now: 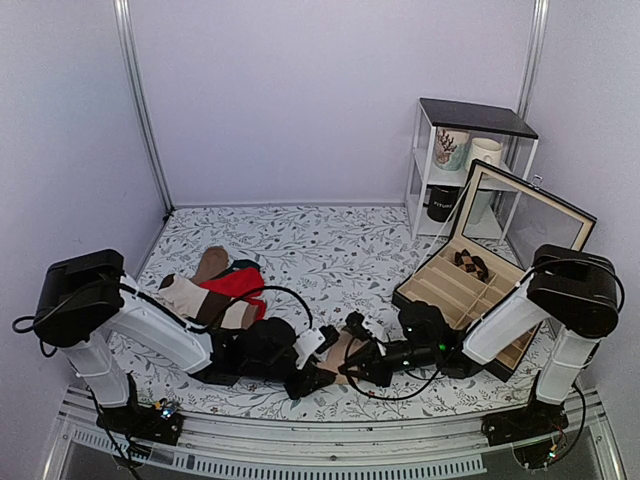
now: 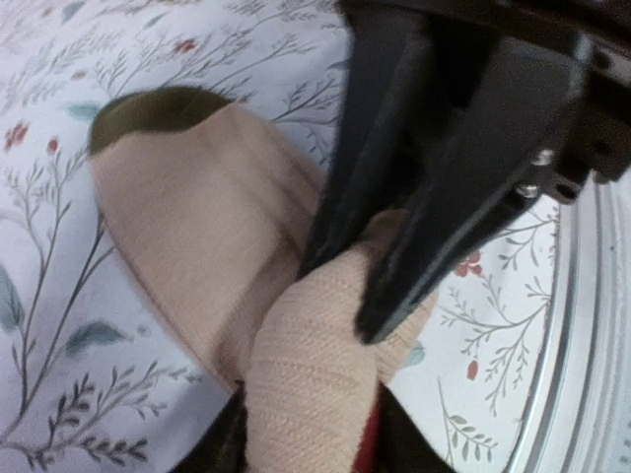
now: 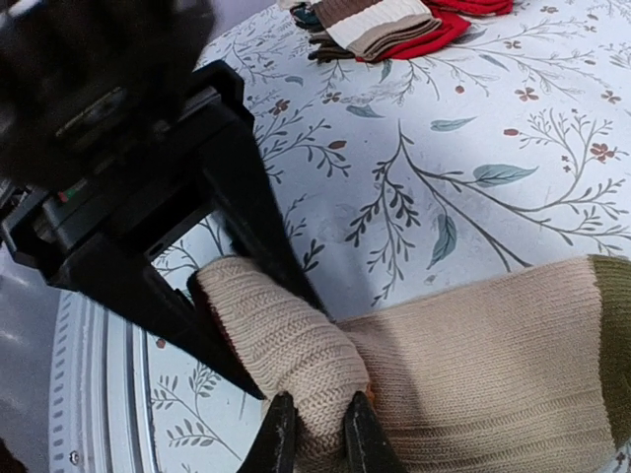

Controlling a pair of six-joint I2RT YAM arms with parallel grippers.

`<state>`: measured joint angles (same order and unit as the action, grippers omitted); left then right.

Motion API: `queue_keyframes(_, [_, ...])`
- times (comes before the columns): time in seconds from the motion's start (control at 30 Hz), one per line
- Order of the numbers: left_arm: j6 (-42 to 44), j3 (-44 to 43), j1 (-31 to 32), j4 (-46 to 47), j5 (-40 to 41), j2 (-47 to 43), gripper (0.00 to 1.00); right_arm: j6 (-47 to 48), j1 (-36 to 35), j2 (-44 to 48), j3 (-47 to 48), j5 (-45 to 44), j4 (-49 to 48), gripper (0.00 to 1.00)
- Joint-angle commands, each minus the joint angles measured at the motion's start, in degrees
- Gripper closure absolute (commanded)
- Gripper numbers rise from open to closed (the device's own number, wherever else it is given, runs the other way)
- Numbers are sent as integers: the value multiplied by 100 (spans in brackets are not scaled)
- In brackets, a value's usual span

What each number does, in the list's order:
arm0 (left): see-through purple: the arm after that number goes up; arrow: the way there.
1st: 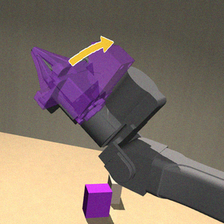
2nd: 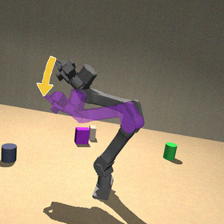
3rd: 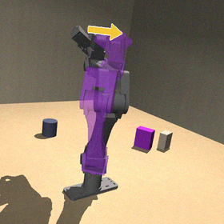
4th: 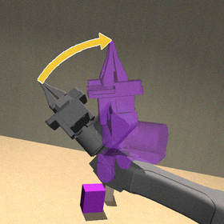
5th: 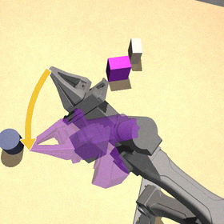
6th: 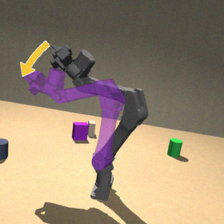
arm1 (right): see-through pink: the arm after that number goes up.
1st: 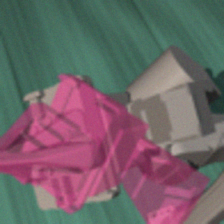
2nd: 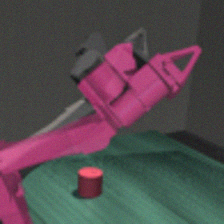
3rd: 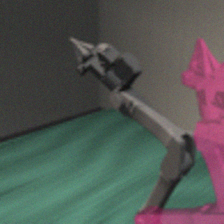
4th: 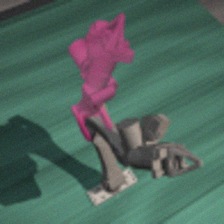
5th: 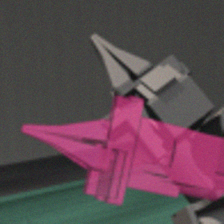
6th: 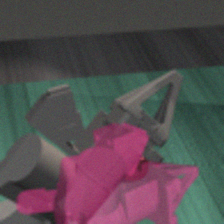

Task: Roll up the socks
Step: Roll a pair of socks at the center of the board.

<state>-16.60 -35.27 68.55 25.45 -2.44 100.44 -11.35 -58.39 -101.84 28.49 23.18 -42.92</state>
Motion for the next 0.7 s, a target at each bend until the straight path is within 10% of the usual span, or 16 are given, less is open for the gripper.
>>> queue_keyframes(0.0, [296, 413, -63, -883, 537, -224, 46, -674, -7, -681, -133, 475, 628, 91])
queue_keyframes(0.3, [2330, 1365, 169, 1643, 1011, -1637, 36, -1591, 229, -1251, -143, 1557, 1025, 92])
queue_keyframes(0.67, [3020, 1472, 334, 2859, 258, -575, 37, -2107, 310, -892, -293, 1579, 1743, 91])
